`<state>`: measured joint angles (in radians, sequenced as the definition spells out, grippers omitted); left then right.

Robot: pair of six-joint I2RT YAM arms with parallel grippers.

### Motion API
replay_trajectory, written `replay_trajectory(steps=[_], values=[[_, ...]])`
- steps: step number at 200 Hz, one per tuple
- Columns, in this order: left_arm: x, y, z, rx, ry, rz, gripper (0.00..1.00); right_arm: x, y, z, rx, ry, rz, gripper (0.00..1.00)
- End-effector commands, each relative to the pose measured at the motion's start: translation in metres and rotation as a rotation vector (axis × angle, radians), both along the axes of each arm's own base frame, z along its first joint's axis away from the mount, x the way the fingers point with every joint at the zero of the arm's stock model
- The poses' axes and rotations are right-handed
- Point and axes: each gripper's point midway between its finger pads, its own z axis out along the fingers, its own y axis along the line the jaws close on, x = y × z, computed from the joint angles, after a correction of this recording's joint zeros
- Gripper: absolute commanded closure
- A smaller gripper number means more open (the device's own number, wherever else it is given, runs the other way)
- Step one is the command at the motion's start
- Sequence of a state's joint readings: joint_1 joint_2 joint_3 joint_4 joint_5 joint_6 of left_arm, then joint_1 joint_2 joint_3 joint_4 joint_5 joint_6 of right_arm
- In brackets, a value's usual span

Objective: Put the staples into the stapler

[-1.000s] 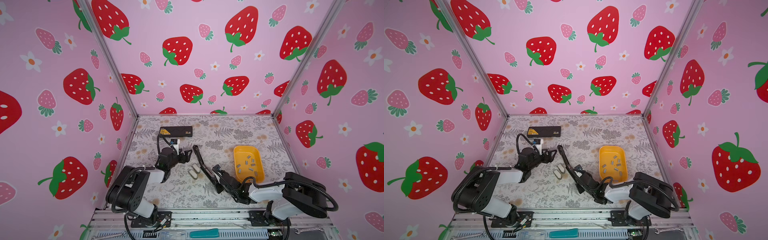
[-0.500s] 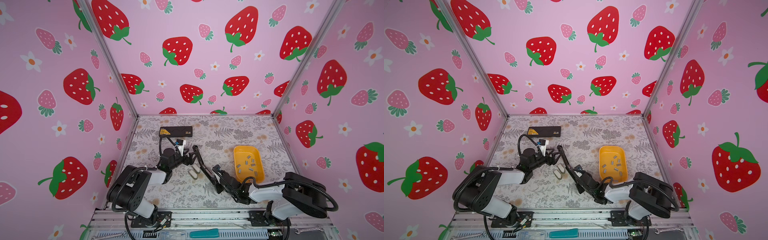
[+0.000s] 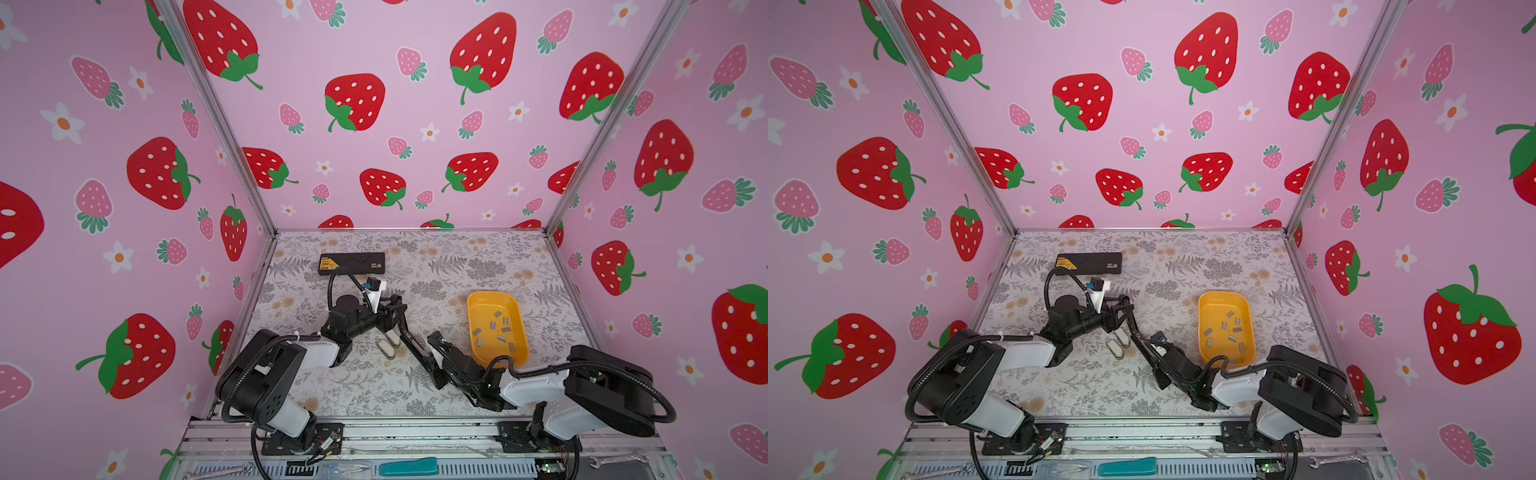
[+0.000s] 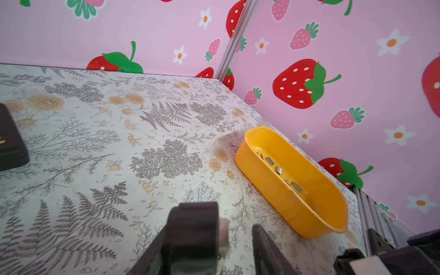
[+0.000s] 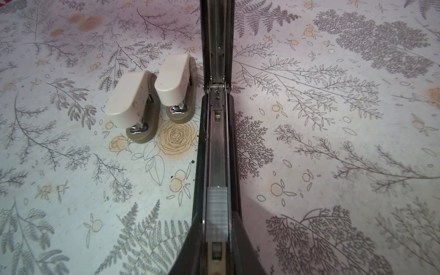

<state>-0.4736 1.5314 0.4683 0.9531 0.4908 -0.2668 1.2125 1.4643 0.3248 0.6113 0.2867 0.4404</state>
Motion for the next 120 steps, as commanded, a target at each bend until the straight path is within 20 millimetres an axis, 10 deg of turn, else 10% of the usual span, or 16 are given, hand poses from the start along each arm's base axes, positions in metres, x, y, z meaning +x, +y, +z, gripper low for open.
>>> replay_trajectory(steps=[1,120], values=[[-0.011,-0.013,0.012,0.019,-0.099,-0.068,0.49,0.001,0.011,0.026,0.107,-0.049,0.024,0.89],[-0.062,-0.035,0.004,0.142,-0.241,-0.206,0.62,-0.001,0.006,0.038,0.213,-0.105,0.027,0.88]])
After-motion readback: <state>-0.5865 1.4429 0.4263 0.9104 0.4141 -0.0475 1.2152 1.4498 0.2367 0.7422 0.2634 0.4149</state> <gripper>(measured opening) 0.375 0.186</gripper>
